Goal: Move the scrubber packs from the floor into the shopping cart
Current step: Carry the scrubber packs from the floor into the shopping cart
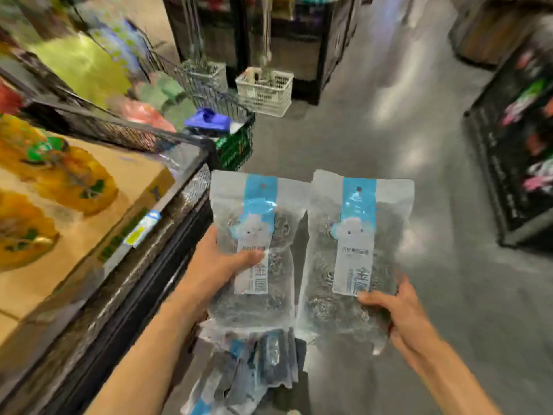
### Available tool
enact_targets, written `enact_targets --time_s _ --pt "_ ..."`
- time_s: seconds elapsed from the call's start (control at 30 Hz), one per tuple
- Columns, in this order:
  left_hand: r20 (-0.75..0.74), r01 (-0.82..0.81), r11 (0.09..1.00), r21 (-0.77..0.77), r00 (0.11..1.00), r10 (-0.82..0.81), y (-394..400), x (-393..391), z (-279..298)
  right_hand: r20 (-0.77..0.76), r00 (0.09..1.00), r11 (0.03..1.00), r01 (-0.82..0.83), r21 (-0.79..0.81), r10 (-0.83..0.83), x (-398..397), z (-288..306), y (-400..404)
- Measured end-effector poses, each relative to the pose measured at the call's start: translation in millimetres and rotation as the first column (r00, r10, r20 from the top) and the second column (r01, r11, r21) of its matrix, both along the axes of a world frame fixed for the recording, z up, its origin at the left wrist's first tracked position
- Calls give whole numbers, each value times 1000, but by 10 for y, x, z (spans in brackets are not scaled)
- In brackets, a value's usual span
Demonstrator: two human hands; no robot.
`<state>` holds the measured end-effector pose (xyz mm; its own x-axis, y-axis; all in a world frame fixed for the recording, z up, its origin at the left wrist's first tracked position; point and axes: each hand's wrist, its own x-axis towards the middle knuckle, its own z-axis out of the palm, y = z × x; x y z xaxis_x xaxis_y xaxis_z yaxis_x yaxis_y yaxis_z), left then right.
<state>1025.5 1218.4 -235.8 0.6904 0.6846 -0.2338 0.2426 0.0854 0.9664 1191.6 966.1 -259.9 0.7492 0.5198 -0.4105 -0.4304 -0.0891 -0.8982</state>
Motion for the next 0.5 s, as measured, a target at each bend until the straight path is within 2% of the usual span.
enact_targets --time_s 0.13,0.2,0.37,0.5 --pt "142 74 991 107 986 -89 -243 66 1027 140 982 985 109 133 -128 -309 1063 -225" --pt "197 155 981 115 964 -176 -381 59 1387 148 968 967 172 188 -201 -569 1506 -335" --pt "269 361 922 141 882 -387 -700 81 1964 196 871 883 401 243 -449 -1098 2028 -797" --pt "294 561 819 120 768 -569 -1176 186 2160 261 729 773 582 251 -633 -1612 2237 -1371"
